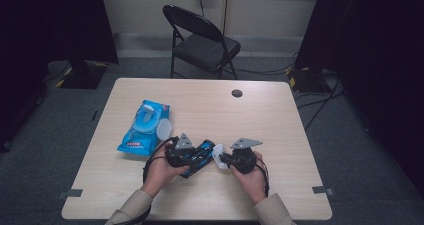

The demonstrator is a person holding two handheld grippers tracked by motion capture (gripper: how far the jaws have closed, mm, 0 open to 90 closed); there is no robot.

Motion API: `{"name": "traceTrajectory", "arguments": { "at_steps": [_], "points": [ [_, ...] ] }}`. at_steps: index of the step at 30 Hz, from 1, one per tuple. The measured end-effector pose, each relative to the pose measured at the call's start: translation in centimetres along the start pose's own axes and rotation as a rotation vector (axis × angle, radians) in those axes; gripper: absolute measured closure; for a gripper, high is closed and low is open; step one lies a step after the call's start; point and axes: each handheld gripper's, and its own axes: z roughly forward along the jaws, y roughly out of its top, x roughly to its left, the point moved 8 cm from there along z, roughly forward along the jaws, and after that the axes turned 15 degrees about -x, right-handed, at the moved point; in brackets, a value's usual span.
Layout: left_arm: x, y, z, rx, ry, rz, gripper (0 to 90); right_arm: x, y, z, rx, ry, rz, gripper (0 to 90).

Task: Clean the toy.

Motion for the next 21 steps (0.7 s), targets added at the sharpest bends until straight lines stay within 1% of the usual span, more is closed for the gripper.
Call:
{"name": "traceTrajectory", "arguments": {
  "at_steps": [5,8,13,15,21],
  "points": [
    [0.0,0.0,0.0,-0.001,0.000,-0.002,51.1,0.3,-0.8,0.9,0.022,0.002,0.002,86.4],
    [0.0,0.0,0.0,-0.001,0.000,-0.003,51.1,0.5,-1.1,1.1,0.034,0.002,-0.014,86.4],
    [0.0,0.0,0.0,-0.002,-0.001,-0.002,51.1,0.8,-1.1,1.1,0.036,0.022,0.005,86.5],
    [0.0,0.0,0.0,-0.002,0.000,-0.003,51.1,1.3,-1.1,1.1,0.041,0.032,0.004,86.5],
    [0.0,0.0,0.0,-0.003,-0.001,-0.002,51.1,2.9,-1.2,1.5,0.052,0.069,-0.020,86.5]
  ]
}}
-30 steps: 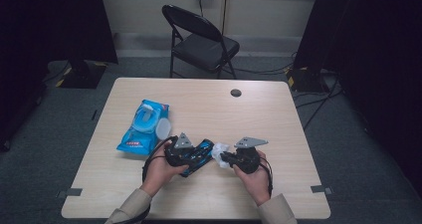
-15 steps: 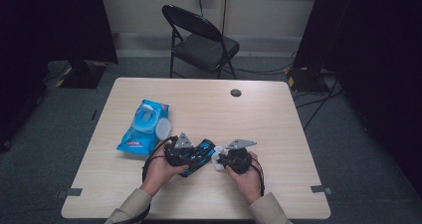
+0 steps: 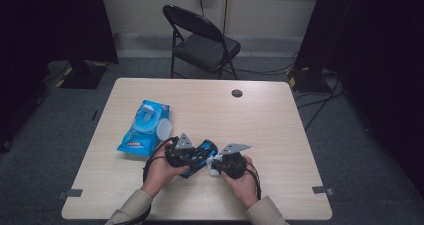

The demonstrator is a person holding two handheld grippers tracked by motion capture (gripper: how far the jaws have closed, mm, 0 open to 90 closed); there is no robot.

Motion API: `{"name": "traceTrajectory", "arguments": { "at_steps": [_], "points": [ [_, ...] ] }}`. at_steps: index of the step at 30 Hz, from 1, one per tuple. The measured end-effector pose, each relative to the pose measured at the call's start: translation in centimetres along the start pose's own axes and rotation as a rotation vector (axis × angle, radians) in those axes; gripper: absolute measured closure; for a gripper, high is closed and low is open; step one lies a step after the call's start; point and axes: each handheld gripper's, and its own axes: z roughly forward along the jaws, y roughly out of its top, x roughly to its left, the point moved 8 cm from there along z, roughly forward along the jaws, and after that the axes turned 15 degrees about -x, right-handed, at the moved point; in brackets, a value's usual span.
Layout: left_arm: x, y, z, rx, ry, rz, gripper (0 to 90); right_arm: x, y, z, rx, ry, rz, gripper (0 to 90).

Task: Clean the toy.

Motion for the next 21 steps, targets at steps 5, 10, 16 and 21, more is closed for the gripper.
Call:
{"name": "traceTrajectory", "arguments": {
  "at_steps": [5,10,16,21],
  "points": [
    [0.0,0.0,0.0,-0.001,0.000,-0.002,51.1,0.9,0.0,0.3,0.001,0.034,0.001,86.5],
    [0.0,0.0,0.0,-0.001,0.000,-0.001,51.1,1.7,0.0,0.5,0.004,0.060,0.001,86.5],
    [0.0,0.0,0.0,0.002,0.000,-0.001,51.1,2.8,0.0,0.9,0.006,0.089,-0.005,86.5],
    [0.0,0.0,0.0,0.003,-0.001,-0.001,51.2,3.6,0.0,1.1,0.011,0.107,-0.012,86.5]
  ]
}}
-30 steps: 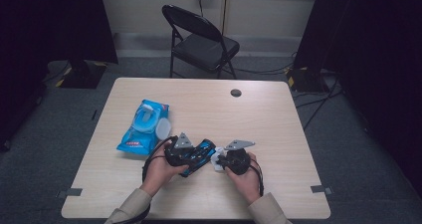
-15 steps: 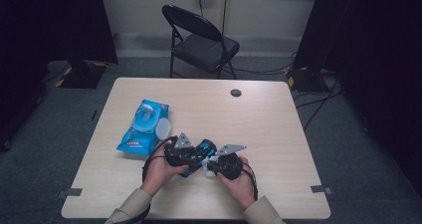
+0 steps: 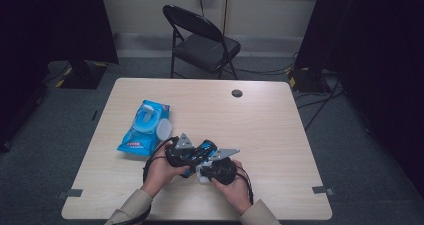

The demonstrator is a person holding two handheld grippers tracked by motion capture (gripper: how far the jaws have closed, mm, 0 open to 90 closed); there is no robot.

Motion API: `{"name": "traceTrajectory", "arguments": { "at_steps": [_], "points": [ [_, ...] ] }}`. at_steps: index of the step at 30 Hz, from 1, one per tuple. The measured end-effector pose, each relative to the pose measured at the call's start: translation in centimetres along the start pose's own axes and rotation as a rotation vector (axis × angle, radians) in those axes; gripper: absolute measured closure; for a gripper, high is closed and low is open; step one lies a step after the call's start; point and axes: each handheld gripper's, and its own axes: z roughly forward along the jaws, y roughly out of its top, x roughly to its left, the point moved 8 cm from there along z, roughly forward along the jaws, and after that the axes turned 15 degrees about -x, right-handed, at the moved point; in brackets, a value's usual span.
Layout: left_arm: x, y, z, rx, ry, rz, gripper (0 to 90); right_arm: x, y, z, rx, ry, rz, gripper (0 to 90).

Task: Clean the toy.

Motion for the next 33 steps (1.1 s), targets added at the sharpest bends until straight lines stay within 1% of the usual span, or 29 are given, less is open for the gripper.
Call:
{"name": "traceTrajectory", "arguments": {
  "at_steps": [5,9,12,16,18,21,24,26,29,33],
  "points": [
    [0.0,0.0,0.0,0.004,-0.001,0.004,51.1,0.3,-0.1,0.1,-0.005,0.020,0.018,86.5],
    [0.0,0.0,0.0,0.000,-0.001,-0.001,51.1,1.0,-0.1,0.3,0.002,0.032,0.004,86.5],
    [0.0,0.0,0.0,0.000,0.000,-0.001,51.1,1.2,-0.1,0.3,0.000,0.035,0.007,86.5],
    [0.0,0.0,0.0,-0.001,0.000,-0.001,51.1,1.7,-0.2,0.4,0.000,0.056,0.012,86.5],
    [0.0,0.0,0.0,-0.001,0.000,-0.001,51.1,2.1,-0.2,0.6,0.001,0.062,0.000,86.5],
    [0.0,0.0,0.0,-0.001,0.000,0.002,51.1,2.4,-0.2,0.8,0.000,0.066,-0.004,86.5],
    [0.0,0.0,0.0,-0.004,0.000,0.001,51.1,2.7,-0.2,0.9,0.001,0.084,0.013,86.5],
    [0.0,0.0,0.0,-0.007,-0.001,-0.002,51.1,3.2,-0.2,1.1,0.001,0.098,0.012,86.5],
    [0.0,0.0,0.0,-0.007,-0.001,-0.001,51.2,3.7,-0.2,1.3,0.004,0.105,-0.001,86.4],
    [0.0,0.0,0.0,-0.006,0.000,0.000,51.1,3.8,-0.2,1.4,0.000,0.126,0.011,86.4]
  ]
}}
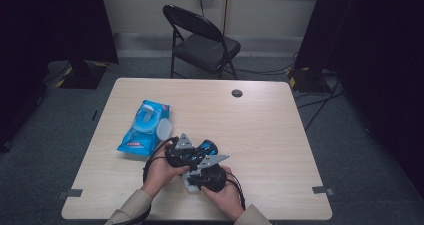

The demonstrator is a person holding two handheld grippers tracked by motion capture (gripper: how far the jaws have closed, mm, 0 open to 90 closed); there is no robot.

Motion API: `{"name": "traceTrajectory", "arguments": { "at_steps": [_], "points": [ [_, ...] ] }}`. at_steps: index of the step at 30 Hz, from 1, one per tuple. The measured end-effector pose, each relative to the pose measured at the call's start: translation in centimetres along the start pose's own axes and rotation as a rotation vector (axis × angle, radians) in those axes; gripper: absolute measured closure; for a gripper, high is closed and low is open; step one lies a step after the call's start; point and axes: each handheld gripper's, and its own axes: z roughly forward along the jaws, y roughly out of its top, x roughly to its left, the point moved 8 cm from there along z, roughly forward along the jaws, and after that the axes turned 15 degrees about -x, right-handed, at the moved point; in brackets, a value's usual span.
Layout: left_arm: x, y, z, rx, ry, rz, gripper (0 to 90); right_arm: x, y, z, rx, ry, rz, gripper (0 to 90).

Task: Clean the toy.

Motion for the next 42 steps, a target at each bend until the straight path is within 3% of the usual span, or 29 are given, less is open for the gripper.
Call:
{"name": "traceTrajectory", "arguments": {
  "at_steps": [8,13,22,28,33,42],
  "points": [
    [0.0,0.0,0.0,-0.011,0.001,0.000,51.1,0.6,0.5,-0.5,-0.012,0.037,0.004,86.4],
    [0.1,0.0,0.0,-0.012,0.003,0.006,51.1,-0.5,0.8,-2.1,-0.009,-0.010,-0.008,86.4],
    [0.1,0.0,0.0,-0.011,0.002,0.007,51.2,-4.7,2.2,-6.2,-0.086,-0.143,0.026,86.4],
    [0.1,0.0,0.0,-0.010,0.003,0.007,51.1,-7.4,2.5,-7.6,-0.116,-0.236,0.043,86.5],
    [0.0,0.0,0.0,-0.009,0.002,0.001,51.2,-8.7,1.8,-6.9,-0.096,-0.287,0.053,86.5],
    [0.0,0.0,0.0,-0.004,0.003,0.003,51.1,-9.2,0.8,-5.2,-0.045,-0.318,0.025,86.4]
  ]
}}
